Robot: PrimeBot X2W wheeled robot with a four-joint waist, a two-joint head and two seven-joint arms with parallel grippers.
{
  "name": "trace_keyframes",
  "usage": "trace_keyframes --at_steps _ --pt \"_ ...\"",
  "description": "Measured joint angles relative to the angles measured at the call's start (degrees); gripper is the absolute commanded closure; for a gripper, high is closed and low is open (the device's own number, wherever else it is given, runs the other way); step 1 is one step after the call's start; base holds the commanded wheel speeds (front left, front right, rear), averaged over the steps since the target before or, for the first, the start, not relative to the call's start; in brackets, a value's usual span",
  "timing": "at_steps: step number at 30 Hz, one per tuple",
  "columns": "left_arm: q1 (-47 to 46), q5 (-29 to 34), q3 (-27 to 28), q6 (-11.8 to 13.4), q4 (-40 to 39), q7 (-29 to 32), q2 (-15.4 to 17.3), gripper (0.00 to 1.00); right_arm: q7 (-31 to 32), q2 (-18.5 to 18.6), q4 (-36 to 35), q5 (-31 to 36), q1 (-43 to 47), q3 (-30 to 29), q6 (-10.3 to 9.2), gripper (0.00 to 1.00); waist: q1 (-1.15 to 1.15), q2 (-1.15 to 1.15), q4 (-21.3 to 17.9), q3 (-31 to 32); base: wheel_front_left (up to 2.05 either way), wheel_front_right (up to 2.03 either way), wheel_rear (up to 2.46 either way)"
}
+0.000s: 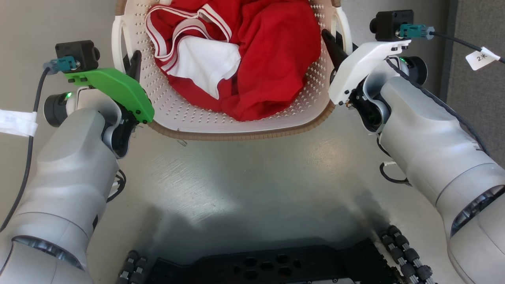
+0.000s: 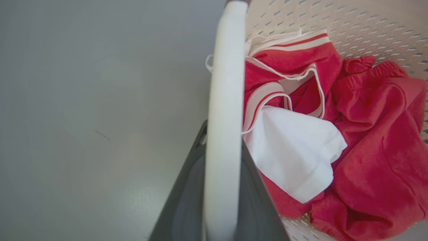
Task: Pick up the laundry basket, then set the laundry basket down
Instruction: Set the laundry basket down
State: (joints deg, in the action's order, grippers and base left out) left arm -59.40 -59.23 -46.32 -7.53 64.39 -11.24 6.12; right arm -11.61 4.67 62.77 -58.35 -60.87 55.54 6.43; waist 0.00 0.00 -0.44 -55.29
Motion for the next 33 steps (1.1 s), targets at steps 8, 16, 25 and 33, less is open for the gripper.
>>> trace_keyframes --at_steps 8,16,25,33 --pt "-1.2 0.0 -0.2 0.0 0.1 -0.1 -0.2 0.00 -0.2 -0.9 0.2 -1.2 0.0 0.3 0.63 0.00 0.00 0.00 -0.1 0.1 0.00 0.00 0.00" --pt "-1.2 -0.1 -0.7 0.0 0.8 -0.1 -0.2 0.00 -0.5 -0.9 0.7 -1.6 0.0 0.6 0.63 0.00 0.00 0.00 -0.2 0.8 0.00 0.00 0.00" --pt "-1.0 0.7 -2.9 0.0 2.0 -0.7 0.3 0.00 -1.0 -1.0 2.0 -1.9 0.4 1.0 0.63 0.00 0.00 0.00 -0.5 3.0 0.00 0.00 0.00" --pt "2.0 1.1 -4.2 0.0 2.4 -1.4 0.3 0.00 -1.5 -1.1 3.7 -2.2 2.4 1.1 0.01 0.00 0.00 0.00 -0.8 6.5 0.00 0.00 0.00"
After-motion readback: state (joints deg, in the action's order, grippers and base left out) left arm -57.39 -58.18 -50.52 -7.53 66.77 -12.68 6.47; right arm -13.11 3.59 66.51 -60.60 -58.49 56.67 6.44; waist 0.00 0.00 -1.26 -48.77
